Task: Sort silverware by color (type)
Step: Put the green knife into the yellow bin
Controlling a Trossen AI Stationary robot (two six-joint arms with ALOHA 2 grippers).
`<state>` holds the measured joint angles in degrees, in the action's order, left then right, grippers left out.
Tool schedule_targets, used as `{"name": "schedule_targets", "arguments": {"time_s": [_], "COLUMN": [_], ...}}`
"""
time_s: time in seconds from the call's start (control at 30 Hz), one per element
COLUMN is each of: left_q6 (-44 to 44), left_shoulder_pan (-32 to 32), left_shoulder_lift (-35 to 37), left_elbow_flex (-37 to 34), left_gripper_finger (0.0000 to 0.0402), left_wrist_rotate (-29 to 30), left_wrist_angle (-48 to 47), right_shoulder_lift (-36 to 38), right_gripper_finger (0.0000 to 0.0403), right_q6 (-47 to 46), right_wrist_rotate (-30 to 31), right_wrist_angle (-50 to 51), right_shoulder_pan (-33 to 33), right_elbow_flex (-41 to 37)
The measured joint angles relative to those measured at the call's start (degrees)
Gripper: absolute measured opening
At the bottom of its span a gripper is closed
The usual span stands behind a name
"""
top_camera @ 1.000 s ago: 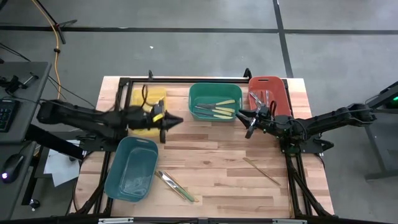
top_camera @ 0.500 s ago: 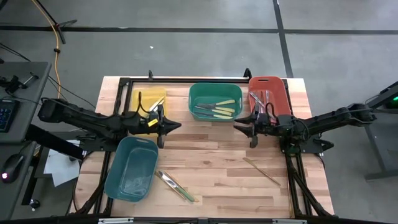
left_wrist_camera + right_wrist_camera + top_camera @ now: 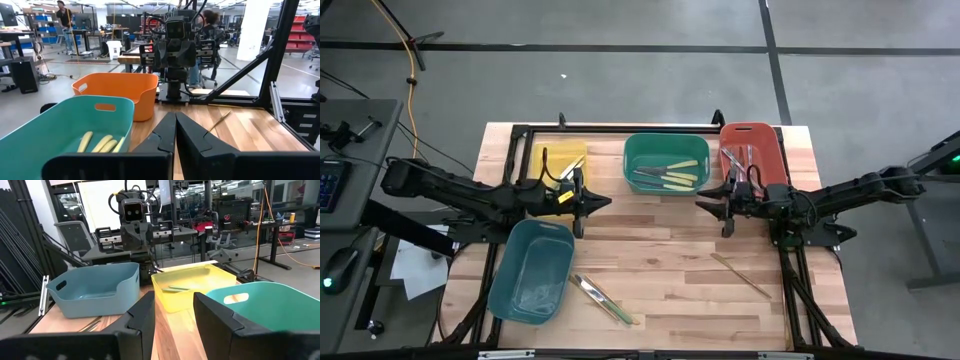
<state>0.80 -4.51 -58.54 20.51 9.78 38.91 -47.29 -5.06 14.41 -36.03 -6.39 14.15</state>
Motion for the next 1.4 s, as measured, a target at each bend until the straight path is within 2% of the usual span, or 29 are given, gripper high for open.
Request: {"name": "schedule_targets", "arguments": {"time_s": [0.53, 0.63, 0.8, 0.87, 1.4], "left_q6": [-4.0, -4.1, -4.1, -4.1, -4.1], "left_shoulder_pan": [0.0, 0.0, 0.0, 0.0, 0.0], "left_shoulder_lift": [-2.4, -3.4, -3.9, -4.0, -4.0], "left_elbow_flex": [0.1, 0.1, 0.1, 0.1, 0.1], "left_gripper_finger": [0.0003, 0.0003, 0.0003, 0.0003, 0.0003], "left_wrist_rotate": [-0.7, -0.7, 0.0, 0.0, 0.0], "left_wrist_angle": [0.4, 0.5, 2.2, 2.4, 3.0], "right_shoulder_lift": [0.0, 0.0, 0.0, 0.0, 0.0], "right_gripper_finger": [0.0112, 0.0089, 0.0021, 0.0006, 0.0001], "right_q6": [1.1, 1.7, 4.1, 4.9, 5.5], "right_wrist_rotate": [1.9, 1.9, 1.9, 1.9, 1.9], "right_wrist_angle": [0.2, 0.2, 0.2, 0.2, 0.2], "right_shoulder_pan": [0.0, 0.0, 0.0, 0.0, 0.0], "right_elbow_flex": [0.0, 0.0, 0.0, 0.0, 0.0]}}
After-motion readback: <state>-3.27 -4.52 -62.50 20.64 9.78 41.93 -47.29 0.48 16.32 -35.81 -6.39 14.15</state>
